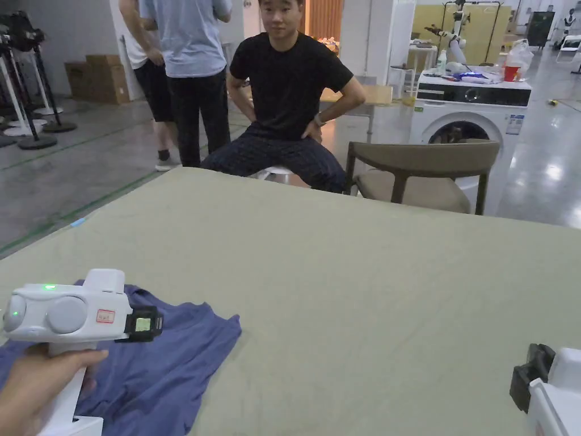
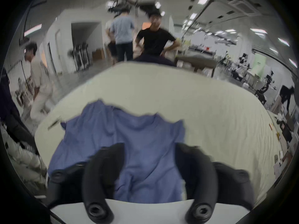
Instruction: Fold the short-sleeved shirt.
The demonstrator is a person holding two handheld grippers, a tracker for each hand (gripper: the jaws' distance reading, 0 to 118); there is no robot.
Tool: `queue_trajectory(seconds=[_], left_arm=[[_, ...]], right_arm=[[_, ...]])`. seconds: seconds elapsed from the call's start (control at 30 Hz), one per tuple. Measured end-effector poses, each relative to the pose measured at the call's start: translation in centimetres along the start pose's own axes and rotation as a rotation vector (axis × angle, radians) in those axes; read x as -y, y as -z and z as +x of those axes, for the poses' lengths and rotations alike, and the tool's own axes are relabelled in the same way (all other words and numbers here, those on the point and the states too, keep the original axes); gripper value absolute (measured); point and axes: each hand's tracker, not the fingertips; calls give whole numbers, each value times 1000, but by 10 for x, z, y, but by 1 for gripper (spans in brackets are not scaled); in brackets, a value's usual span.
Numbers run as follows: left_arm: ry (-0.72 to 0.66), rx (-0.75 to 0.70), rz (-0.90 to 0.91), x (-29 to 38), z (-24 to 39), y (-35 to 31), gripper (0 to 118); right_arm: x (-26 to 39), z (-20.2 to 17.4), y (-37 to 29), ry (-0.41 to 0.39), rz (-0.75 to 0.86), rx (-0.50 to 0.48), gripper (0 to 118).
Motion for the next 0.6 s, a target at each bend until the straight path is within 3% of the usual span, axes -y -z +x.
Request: queue_trajectory(seconds=[0.2,0.33,0.47,0.53,0.6], left_arm=[[-20,-65,-236,30,-40,52,85],[7,-125,-300,46,-61,97,84],[35,-135,-277,58,-49,93,73],[64,-133,-273,58,-39,89,53],[130,-152,-245,62,-28,83,21]], right_arm=[[7,-2,2,-6,-24,-8,4],[9,1,2,-9,-34,0,4],[11,6,1,-17,-45,12,4],[13,9,0,-14,-43,17,4],[15,10,-1,-13,-47,22,4]])
